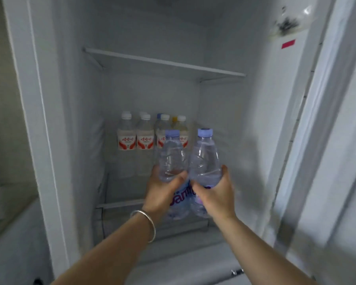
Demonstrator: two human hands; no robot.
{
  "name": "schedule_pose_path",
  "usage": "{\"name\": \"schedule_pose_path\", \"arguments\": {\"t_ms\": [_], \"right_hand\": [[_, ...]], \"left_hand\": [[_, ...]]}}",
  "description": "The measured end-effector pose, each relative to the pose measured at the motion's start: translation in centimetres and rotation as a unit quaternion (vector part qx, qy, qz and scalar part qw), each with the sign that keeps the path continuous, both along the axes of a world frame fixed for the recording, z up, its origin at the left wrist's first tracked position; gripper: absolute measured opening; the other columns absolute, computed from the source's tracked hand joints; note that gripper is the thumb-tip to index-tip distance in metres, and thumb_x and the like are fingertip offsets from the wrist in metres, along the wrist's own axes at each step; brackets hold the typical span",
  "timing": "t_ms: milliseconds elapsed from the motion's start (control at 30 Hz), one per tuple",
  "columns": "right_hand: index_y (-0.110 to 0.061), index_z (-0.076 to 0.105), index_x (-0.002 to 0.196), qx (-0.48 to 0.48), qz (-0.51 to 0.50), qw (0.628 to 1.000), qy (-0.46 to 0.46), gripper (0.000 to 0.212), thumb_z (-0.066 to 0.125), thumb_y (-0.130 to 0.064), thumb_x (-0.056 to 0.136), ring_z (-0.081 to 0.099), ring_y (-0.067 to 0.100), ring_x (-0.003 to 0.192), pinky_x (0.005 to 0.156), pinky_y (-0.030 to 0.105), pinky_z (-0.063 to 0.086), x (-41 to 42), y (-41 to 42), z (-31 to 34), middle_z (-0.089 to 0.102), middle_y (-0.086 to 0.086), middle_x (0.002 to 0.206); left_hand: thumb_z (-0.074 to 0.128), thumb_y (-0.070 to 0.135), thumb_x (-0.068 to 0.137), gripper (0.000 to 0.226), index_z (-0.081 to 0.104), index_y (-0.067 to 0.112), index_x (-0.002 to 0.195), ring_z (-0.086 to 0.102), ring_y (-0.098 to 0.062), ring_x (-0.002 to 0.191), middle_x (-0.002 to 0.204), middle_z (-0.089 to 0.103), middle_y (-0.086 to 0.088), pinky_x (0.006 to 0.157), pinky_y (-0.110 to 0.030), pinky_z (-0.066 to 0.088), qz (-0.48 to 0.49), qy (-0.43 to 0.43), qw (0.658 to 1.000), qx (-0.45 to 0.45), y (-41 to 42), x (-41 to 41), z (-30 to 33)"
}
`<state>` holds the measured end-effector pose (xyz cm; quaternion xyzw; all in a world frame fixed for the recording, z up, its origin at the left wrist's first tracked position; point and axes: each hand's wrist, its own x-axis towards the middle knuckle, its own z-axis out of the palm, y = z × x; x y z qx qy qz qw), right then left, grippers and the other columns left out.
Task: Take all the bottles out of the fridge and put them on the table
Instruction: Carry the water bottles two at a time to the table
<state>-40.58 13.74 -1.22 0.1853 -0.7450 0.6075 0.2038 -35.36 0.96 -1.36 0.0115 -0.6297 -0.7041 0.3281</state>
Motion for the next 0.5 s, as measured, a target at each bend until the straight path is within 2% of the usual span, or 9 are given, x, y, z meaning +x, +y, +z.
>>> {"name": "schedule_pose_path", "arguments": {"t_ms": [67, 167, 233, 267, 367, 500], "right_hand": [[-0.028, 0.052, 0.103, -0.009, -0.043, 0.999, -0.016, 0.055, 0.085, -0.025, 0.059, 0.064, 0.006, 0.073, 0.065, 0.023, 0.052, 3.5, 2.4, -0.9, 0.063, -0.019, 0.077], [-0.029, 0.05, 0.106, -0.019, -0.095, 0.994, -0.045, 0.058, 0.084, -0.027, 0.06, 0.062, 0.003, 0.074, 0.064, 0.018, 0.047, 8.6, 6.5, -2.1, 0.062, -0.018, 0.08], [-0.027, 0.051, 0.108, -0.026, -0.136, 0.988, -0.065, 0.061, 0.085, -0.032, 0.058, 0.065, 0.011, 0.08, 0.07, 0.025, 0.051, 11.5, 9.5, -2.8, 0.066, -0.01, 0.089], [-0.024, 0.052, 0.111, -0.023, -0.157, 0.985, -0.074, 0.064, 0.085, -0.035, 0.058, 0.065, 0.014, 0.083, 0.074, 0.029, 0.053, 12.9, 11.0, -3.0, 0.067, -0.007, 0.093], [-0.023, 0.052, 0.112, -0.028, -0.206, 0.974, -0.088, 0.066, 0.085, -0.04, 0.058, 0.067, 0.016, 0.085, 0.079, 0.035, 0.056, 16.4, 16.0, -3.7, 0.065, -0.009, 0.09], [-0.026, 0.049, 0.111, -0.019, -0.26, 0.961, -0.089, 0.061, 0.083, -0.035, 0.062, 0.063, 0.004, 0.078, 0.078, 0.032, 0.055, 21.1, 23.6, -4.2, 0.059, -0.021, 0.084]], "left_hand": [[0.079, 0.018, 0.071, 0.034, 0.06, 0.022, 0.099, 0.071, -0.013, 0.08, 0.092, 0.074, 0.001, 0.069, -0.024, 0.058, -0.051, -0.007, 0.999, -0.017, 2.1, 2.8, -0.8], [0.084, 0.031, 0.057, 0.055, 0.055, 0.02, 0.103, 0.071, -0.019, 0.084, 0.096, 0.072, -0.004, 0.073, -0.029, 0.057, -0.103, -0.045, 0.994, -0.009, 5.7, 6.7, -2.3], [0.083, 0.035, 0.052, 0.063, 0.055, 0.017, 0.106, 0.071, -0.025, 0.089, 0.1, 0.071, -0.009, 0.08, -0.038, 0.058, -0.138, -0.064, 0.988, -0.005, 8.5, 8.8, -3.2], [0.084, 0.03, 0.057, 0.059, 0.055, 0.017, 0.106, 0.071, -0.027, 0.089, 0.1, 0.071, -0.01, 0.08, -0.039, 0.058, -0.159, -0.068, 0.985, -0.004, 10.0, 9.7, -3.5], [0.08, 0.011, 0.071, 0.043, 0.054, 0.017, 0.104, 0.071, -0.015, 0.081, 0.097, 0.07, -0.005, 0.07, -0.024, 0.058, -0.215, -0.071, 0.974, -0.002, 14.8, 11.9, -3.7], [0.079, 0.016, 0.068, 0.041, 0.056, 0.019, 0.102, 0.071, -0.013, 0.081, 0.096, 0.071, -0.004, 0.067, -0.021, 0.056, -0.276, -0.07, 0.959, -0.002, 22.0, 14.9, -3.6]]}}
